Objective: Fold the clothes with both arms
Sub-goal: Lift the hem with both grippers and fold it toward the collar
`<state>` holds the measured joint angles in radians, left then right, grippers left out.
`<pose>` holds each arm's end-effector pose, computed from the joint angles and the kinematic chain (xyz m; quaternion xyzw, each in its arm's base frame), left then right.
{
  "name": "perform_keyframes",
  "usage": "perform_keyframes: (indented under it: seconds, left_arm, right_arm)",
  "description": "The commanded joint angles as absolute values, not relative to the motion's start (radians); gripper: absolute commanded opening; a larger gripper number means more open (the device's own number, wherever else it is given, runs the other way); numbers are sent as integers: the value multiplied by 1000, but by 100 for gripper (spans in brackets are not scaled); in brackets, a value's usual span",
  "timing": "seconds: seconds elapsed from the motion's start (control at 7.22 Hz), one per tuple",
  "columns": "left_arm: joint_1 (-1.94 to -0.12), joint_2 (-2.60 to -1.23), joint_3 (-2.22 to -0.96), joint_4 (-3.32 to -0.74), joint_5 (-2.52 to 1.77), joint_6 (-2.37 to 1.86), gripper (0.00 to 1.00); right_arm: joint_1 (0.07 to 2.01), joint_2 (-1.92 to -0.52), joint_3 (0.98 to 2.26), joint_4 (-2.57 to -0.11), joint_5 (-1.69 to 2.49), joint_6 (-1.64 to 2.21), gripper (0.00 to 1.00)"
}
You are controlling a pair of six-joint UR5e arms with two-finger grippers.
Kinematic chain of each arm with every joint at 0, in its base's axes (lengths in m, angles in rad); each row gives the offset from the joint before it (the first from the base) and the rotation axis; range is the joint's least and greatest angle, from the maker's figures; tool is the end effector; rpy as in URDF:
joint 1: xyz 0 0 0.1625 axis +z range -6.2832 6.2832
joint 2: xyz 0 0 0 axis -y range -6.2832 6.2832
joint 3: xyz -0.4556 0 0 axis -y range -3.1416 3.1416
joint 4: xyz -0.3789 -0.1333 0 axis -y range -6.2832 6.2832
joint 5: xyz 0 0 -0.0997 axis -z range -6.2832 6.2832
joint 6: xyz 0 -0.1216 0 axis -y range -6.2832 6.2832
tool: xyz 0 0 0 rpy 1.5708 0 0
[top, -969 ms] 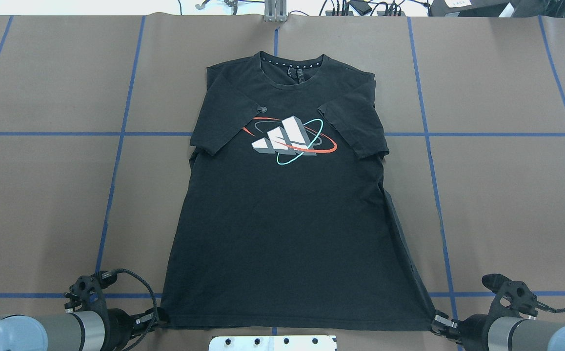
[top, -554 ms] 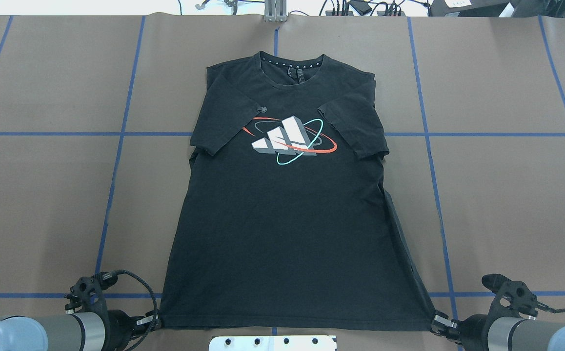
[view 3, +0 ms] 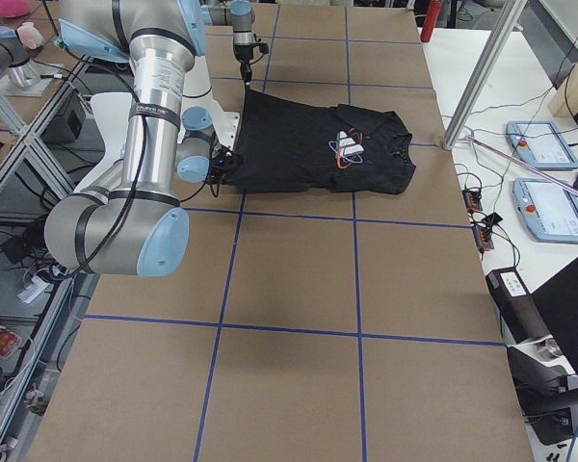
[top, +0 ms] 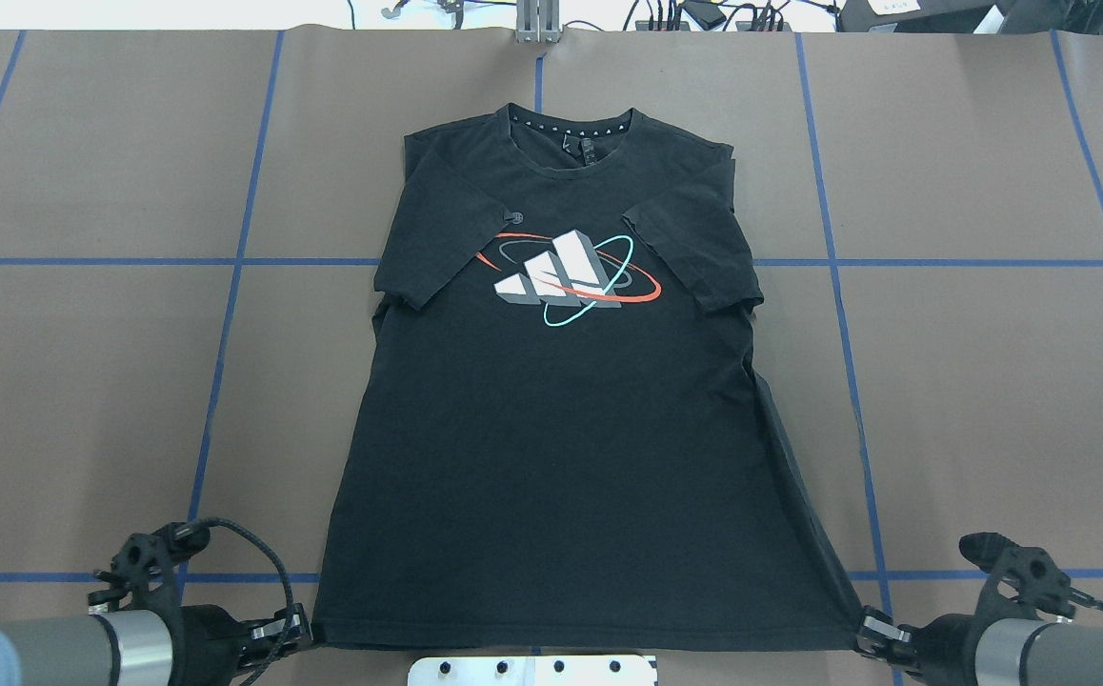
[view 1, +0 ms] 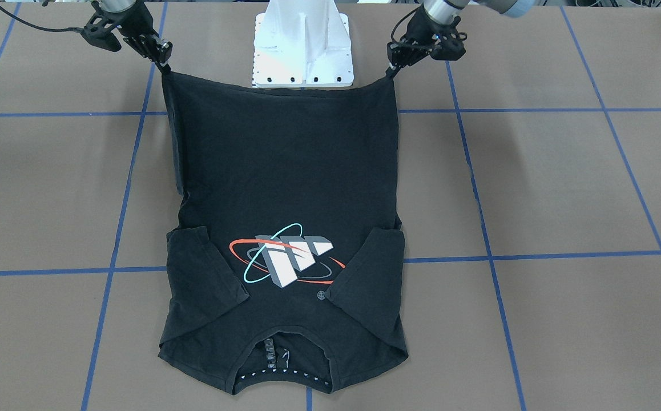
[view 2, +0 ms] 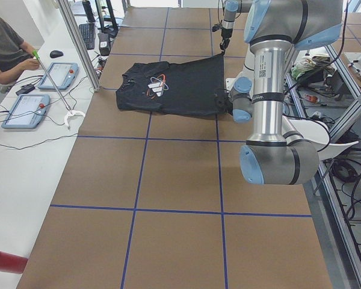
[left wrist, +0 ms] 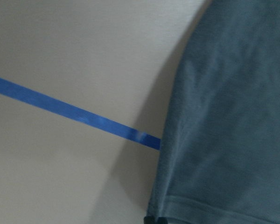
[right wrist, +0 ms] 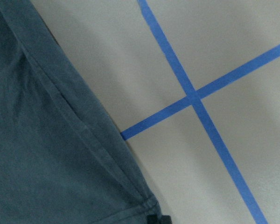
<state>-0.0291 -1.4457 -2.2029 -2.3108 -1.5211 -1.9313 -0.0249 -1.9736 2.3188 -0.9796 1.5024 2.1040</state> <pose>0.4170 -0.1515 0.3747 -0.0764 0.5790 -0.1713 0.7934 -0.3382 -0.1332 0.4450 -0.0949 -0.4420 0.2392 0.8593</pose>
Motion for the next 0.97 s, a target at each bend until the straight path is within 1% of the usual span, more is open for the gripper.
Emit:
perform_keyframes:
  seconds: [0.0,0.28,0.42,0.55,0.69,0.83]
  left_arm:
    - [-12,-1410,-2327,-2304,-1523,-2013,0]
    - [-2,-1414,-2408,-2303,-1522,-2043,0]
    - [-18,-1440,-2422,-2301,-1523,-2046,0]
    - [-64,-1481,-2405,-2301,-1525,-2028,0]
    - [-159,-1509,-2399,-2299,-1538,-1975,0]
    - [-272,-1543,-2357,-2287,-1587,-1865,0]
  right_arm:
    - [-23,-2057,2385,-976,1538,2099,0]
    - [-8,-2101,2439,-976,1578,2098,0]
    - [106,-2089,2450,-976,1685,2094,0]
    - [305,-2042,2442,-977,1880,2038,0]
    - [484,-1986,2406,-986,2019,1987,0]
    - [614,-1912,2337,-988,2125,1965,0]
